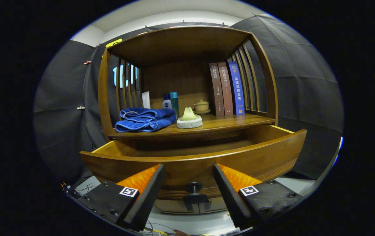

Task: Pull open the drawer, take out the items inside it, and place them on the countertop above the cabinet.

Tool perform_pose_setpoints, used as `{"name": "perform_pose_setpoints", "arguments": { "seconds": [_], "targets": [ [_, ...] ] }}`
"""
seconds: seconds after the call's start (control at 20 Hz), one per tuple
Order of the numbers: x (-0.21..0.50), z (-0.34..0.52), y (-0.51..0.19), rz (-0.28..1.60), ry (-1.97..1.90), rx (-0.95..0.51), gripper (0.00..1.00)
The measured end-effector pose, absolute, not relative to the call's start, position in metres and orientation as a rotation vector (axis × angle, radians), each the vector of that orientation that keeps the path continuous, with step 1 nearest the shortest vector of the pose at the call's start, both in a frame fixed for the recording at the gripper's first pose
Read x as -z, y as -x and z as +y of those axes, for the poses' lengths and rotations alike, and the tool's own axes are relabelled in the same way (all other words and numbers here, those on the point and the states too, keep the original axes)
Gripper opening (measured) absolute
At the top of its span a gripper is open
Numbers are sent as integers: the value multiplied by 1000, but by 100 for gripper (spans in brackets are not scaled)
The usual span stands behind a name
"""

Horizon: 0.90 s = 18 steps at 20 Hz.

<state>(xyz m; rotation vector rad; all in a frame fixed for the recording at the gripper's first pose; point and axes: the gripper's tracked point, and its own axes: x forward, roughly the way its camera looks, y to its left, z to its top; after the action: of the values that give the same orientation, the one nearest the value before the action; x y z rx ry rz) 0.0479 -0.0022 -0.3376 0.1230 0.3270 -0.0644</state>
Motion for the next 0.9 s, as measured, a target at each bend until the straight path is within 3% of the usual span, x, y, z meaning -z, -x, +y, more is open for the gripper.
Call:
{"name": "perform_pose_setpoints", "arguments": {
  "seconds": [0.5, 0.9],
  "targets": [
    [355, -5, -131, 336, -144, 62, 97],
    [359, -4, -145, 329, -109, 51, 97]
  ]
}}
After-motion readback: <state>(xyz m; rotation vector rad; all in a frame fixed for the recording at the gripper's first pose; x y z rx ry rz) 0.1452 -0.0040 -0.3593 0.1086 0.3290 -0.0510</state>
